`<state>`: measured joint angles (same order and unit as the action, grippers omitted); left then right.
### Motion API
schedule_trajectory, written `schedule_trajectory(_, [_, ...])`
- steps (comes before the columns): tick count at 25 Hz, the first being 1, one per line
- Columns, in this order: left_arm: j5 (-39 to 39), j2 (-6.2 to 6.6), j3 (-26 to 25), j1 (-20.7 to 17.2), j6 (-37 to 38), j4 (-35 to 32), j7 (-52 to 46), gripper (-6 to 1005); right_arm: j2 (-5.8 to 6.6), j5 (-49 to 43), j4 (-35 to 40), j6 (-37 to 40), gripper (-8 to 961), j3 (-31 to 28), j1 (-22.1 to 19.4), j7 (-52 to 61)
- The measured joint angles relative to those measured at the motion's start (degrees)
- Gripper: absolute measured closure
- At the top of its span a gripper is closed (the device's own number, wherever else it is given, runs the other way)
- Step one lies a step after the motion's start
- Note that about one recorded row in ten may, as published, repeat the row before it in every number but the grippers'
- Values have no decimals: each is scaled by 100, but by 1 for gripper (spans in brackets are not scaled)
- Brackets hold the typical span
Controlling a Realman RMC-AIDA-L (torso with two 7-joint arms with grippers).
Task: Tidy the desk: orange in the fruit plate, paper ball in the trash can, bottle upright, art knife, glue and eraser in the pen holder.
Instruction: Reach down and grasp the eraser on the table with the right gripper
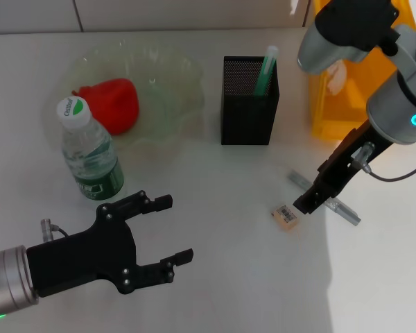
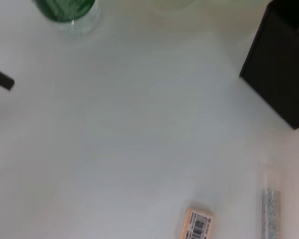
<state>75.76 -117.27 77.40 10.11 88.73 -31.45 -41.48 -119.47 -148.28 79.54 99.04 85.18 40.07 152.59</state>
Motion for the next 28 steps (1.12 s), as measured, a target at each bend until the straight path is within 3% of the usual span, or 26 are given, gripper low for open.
schedule_trajectory(8, [109, -41, -18, -9, 52, 9, 24, 197, -13, -17, -569, -440, 181, 312, 71, 74])
schedule_trajectory(28, [142, -59, -5, -9, 88, -28, 53, 197, -33, 227, -1056, -1070, 212, 1026, 253, 307])
